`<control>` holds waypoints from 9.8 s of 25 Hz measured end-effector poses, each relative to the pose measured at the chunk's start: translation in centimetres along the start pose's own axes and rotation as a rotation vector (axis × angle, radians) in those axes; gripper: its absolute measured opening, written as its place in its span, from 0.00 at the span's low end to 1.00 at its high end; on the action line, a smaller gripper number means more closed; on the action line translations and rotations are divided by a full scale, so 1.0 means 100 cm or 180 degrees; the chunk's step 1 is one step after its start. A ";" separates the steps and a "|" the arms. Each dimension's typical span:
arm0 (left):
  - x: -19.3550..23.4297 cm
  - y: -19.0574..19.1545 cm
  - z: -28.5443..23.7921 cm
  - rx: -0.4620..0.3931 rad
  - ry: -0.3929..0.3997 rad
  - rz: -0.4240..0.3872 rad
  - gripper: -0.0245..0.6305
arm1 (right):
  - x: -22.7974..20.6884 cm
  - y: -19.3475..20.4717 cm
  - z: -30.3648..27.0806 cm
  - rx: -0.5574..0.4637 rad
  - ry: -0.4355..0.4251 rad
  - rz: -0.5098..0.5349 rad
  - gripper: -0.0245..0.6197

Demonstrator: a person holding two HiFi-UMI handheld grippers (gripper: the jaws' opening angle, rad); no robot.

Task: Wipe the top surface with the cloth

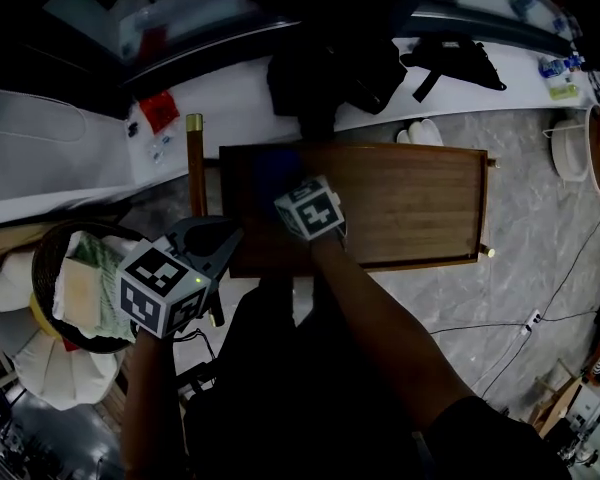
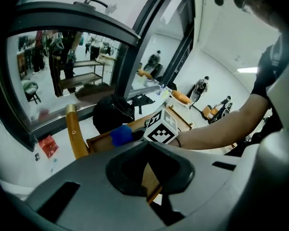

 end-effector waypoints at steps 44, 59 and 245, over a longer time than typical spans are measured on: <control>-0.182 -0.080 -0.114 0.0145 0.0476 -0.0496 0.05 | -0.227 0.146 0.346 -0.0250 0.1605 -0.1054 0.13; -0.102 -0.029 -0.027 -0.0006 0.0126 -0.0156 0.05 | -0.153 0.137 0.336 -0.0418 0.1559 -0.0719 0.13; -0.103 -0.022 -0.033 0.0053 -0.0045 -0.0226 0.05 | -0.116 0.142 0.323 -0.0203 0.1846 -0.1188 0.13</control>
Point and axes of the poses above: the fingertips, and each gripper's own axes: z backward along the fingers, x to its left, y out of its underside, the point moved 10 cm from there along z, backward along the fingers, and after that the axes turned 13 degrees about -y, right-handed, at the moved point
